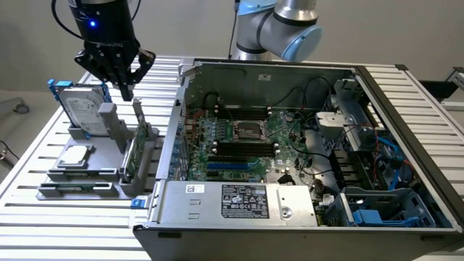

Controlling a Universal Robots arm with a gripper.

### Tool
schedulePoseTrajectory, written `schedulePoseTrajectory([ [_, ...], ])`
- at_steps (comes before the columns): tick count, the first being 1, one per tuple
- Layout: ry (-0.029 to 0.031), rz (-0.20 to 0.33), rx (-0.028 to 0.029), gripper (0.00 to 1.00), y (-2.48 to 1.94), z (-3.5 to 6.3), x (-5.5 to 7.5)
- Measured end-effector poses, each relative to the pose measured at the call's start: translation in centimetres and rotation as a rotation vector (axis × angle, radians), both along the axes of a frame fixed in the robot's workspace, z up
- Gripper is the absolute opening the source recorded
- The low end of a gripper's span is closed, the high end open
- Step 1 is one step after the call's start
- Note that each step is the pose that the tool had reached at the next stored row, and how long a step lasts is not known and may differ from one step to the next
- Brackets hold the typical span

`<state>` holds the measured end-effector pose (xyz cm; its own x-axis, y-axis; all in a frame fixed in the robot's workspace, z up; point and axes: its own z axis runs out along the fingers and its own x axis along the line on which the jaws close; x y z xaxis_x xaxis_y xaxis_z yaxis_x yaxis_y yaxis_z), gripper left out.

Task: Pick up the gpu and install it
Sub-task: 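Reach for the gpu, then pick up the gpu and move the gpu toward the slot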

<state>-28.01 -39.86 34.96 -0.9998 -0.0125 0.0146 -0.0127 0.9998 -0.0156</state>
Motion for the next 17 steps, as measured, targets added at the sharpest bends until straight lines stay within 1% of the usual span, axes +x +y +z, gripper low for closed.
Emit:
schedulePoseTrajectory([
  [8,0.0000,0.000,0.0000,0.11,0.00,0.00,-0.07],
  [9,0.0000,0.000,0.0000,0.12,0.00,0.00,-0.08],
  [10,0.0000,0.000,0.0000,0.17,0.00,0.00,-0.08],
  [11,0.0000,0.000,0.0000,0.17,0.00,0.00,-0.09],
  [13,0.0000,0.000,0.0000,0.30,0.00,0.00,-0.10],
  [14,0.0000,0.000,0.0000,0.30,0.00,0.00,-0.10],
  [15,0.0004,0.000,-0.0001,0.36,0.00,-0.01,-0.12],
  [17,0.0010,0.000,-0.0006,0.36,0.00,-0.23,-0.33],
])
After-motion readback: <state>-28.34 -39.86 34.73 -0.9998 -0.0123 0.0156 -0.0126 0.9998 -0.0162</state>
